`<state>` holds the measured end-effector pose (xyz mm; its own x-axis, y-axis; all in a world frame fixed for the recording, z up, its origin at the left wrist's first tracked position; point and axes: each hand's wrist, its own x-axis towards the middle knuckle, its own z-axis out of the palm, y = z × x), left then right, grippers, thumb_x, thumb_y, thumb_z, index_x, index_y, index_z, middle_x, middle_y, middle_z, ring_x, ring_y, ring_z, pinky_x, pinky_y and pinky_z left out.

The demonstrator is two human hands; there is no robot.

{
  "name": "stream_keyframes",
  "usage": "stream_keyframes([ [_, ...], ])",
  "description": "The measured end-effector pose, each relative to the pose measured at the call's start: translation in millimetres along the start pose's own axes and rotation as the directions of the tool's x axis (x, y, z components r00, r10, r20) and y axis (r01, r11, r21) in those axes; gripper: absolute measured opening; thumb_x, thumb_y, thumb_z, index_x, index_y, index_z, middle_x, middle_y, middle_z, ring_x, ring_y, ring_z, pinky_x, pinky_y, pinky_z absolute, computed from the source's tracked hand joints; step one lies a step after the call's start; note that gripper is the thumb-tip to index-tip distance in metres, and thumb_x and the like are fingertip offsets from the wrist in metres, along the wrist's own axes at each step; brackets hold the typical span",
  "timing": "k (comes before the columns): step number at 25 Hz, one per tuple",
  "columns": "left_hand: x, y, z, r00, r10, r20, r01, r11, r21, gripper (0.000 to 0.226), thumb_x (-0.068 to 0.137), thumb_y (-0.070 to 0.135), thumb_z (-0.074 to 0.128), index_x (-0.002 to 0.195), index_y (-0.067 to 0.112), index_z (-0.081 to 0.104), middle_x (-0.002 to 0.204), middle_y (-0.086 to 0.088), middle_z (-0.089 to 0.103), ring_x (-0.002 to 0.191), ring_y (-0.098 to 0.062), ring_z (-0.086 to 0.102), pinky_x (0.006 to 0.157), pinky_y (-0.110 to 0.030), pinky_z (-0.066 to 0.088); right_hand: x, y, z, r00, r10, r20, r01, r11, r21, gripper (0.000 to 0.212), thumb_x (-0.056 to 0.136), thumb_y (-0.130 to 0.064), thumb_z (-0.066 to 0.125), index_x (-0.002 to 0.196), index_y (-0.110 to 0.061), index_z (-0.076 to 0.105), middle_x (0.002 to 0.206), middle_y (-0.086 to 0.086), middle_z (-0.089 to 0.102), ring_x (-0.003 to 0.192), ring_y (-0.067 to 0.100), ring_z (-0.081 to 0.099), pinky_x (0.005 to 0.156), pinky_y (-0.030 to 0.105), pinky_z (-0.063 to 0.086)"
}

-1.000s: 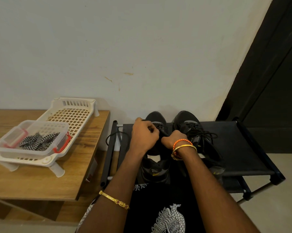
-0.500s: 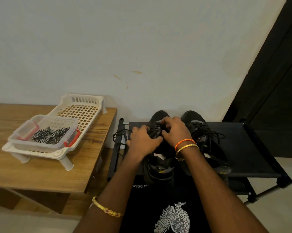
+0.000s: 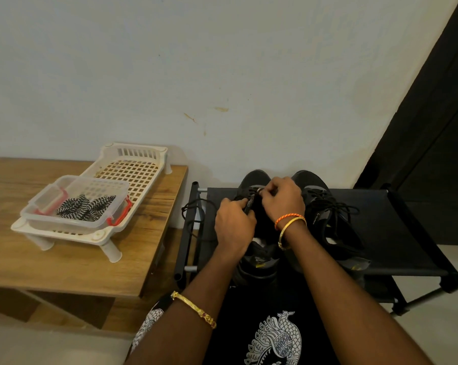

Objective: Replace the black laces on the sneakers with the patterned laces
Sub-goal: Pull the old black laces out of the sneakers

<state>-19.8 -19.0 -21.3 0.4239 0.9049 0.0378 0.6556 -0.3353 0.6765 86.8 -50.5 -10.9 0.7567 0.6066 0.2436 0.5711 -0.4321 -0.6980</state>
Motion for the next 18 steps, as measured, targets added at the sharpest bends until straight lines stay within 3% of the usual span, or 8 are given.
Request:
stream_keyframes([
  [2,-2,2,-1,1.000,0.012,-0.014,-0.012,1.000,0.019,0.032,0.094,0.024,0.054,0.125,0.022,0.062,0.112,-0.007,0.049,0.097,-0.023,0.055,0.077,-0.030,0.046,6,2,-2,0.969,0.239,-0.059,-0.213,0.934,0.288,0.025,0.081,-0.015,0.067,0.060,-0.016,0.054,0.075,0.004,0.059,0.071,0.020,0.056,0.068,0.028,0.044],
  [5,-4,3,-1,0.999,0.024,-0.029,-0.023,0.999,0.029,0.031,0.094,0.024,0.054,0.124,0.023,0.062,0.111,-0.005,0.049,0.098,-0.022,0.055,0.074,-0.027,0.043,13,1,-2,0.850,0.507,0.140,-0.479,0.635,0.607,0.018,0.084,-0.005,0.061,0.068,-0.009,0.055,0.066,0.006,0.061,0.054,0.012,0.059,0.057,0.026,0.051],
  [7,-4,3,0,0.999,0.015,-0.046,-0.014,1.000,0.015,0.032,0.094,0.024,0.055,0.125,0.024,0.062,0.111,-0.004,0.050,0.098,-0.021,0.055,0.074,-0.027,0.043,16,-1,-3,0.784,0.557,0.273,-0.559,0.444,0.701,0.015,0.086,0.005,0.049,0.079,-0.006,0.056,0.066,0.005,0.062,0.044,0.010,0.054,0.043,0.019,0.046],
  [9,-4,2,1,0.997,0.007,-0.071,-0.008,1.000,-0.021,0.030,0.093,0.024,0.057,0.122,0.024,0.065,0.110,-0.003,0.051,0.095,-0.018,0.055,0.071,-0.024,0.042,15,-5,-7,0.816,0.500,0.289,-0.535,0.466,0.704,0.029,0.084,0.010,0.038,0.076,-0.011,0.055,0.072,0.007,0.065,0.051,0.016,0.053,0.041,0.019,0.043],
  [11,-5,0,2,0.995,-0.003,-0.100,-0.004,0.997,-0.075,0.024,0.091,0.024,0.059,0.113,0.023,0.069,0.104,-0.001,0.052,0.087,-0.013,0.052,0.062,-0.017,0.036,10,-8,-12,0.938,0.296,0.181,-0.348,0.792,0.502,0.032,0.081,0.003,0.040,0.069,-0.015,0.064,0.077,0.004,0.066,0.070,0.022,0.056,0.058,0.024,0.046],
  [13,-5,0,3,0.993,-0.016,-0.121,0.004,0.995,-0.102,0.018,0.091,0.024,0.059,0.103,0.021,0.071,0.097,0.001,0.051,0.082,-0.011,0.050,0.051,-0.015,0.026,0,-8,-12,0.979,0.013,0.205,-0.024,0.998,0.054,0.021,0.083,-0.015,0.051,0.076,-0.016,0.071,0.095,0.000,0.064,0.100,0.024,0.051,0.085,0.033,0.043],
  [15,-5,-1,4,0.991,-0.032,-0.133,0.015,0.992,-0.124,0.018,0.091,0.027,0.059,0.103,0.022,0.071,0.097,0.002,0.051,0.079,-0.009,0.046,0.050,-0.015,0.024,-8,-8,-8,0.948,-0.088,0.306,0.182,0.938,-0.294,0.018,0.084,-0.026,0.058,0.096,-0.020,0.070,0.120,-0.001,0.051,0.120,0.025,0.035,0.099,0.039,0.030],
  [18,-4,-2,7,0.988,-0.038,-0.150,0.019,0.992,-0.127,0.019,0.091,0.030,0.061,0.105,0.024,0.072,0.100,0.002,0.054,0.080,-0.008,0.045,0.052,-0.016,0.026,-12,-7,-4,0.945,-0.097,0.312,0.210,0.912,-0.353,0.022,0.089,-0.027,0.058,0.108,-0.024,0.069,0.133,0.002,0.042,0.127,0.026,0.027,0.104,0.042,0.023],
])
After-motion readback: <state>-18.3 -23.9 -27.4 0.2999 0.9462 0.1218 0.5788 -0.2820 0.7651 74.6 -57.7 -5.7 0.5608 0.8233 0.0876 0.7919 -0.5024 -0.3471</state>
